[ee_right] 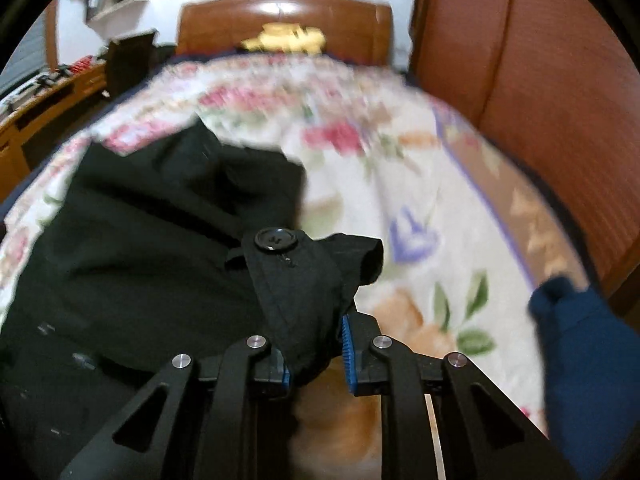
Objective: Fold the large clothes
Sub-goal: 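Lift the held sleeve and fold it across the coat front with the right gripper, then open the right gripper and release the sleeve onto the coat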
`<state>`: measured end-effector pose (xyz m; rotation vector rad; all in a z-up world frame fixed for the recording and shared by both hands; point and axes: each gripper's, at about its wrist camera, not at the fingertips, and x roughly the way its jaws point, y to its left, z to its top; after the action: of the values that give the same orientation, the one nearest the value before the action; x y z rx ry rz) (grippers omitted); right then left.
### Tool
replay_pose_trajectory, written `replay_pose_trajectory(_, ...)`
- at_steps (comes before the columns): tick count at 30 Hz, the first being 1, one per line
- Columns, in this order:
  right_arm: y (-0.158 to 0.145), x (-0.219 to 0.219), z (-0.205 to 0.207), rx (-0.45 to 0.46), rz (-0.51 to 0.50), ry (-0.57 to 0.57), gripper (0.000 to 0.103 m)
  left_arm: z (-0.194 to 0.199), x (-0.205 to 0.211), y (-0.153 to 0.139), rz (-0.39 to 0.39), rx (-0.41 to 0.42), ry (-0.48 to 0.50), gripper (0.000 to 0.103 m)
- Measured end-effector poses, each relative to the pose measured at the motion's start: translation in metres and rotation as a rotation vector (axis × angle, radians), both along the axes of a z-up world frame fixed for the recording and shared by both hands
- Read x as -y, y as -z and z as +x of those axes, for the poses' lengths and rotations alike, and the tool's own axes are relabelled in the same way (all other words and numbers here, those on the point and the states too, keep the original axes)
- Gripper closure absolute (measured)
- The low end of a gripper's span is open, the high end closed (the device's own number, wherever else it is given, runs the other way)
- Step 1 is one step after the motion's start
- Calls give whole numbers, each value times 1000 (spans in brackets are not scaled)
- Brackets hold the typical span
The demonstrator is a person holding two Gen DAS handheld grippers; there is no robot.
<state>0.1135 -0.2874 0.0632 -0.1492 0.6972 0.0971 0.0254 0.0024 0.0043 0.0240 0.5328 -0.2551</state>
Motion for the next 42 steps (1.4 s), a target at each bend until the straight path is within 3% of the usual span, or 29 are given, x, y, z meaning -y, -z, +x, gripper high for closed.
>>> replay_pose_trajectory(5, -37, -51, -38, 107, -4, -97, 84, -8, -20, -4, 10, 12, -33, 0)
replay_pose_trajectory(15, -50, -122, -101, 157, -18, -249, 84, -27, -45, -12, 10, 34, -73, 0)
replay_pose_trajectory(27, -62, -143, -145, 157, -23, -410, 84, -49, -76, -21, 5, 41, -141, 0)
replay_pose_trajectory(31, -64, -138, -148, 114, -32, -396, 78, -57, -81, -22, -16, 42, -159, 0)
replay_pose_trajectory(34, -69, -136, -154, 101, -44, -385, 66, -63, -81, -20, -31, 36, -163, 0)
replay_pose_trajectory(36, -67, -130, -154, 69, -39, -379, 40, -66, -80, -19, -41, 33, -163, 0)
replay_pose_trajectory(38, -69, -129, -160, 55, -29, -383, 31, -70, -78, -19, -53, 31, -165, 0)
replay_pose_trajectory(42, -76, -121, -173, 66, -22, -401, 29, -80, -71, -19, -57, 33, -167, 0)
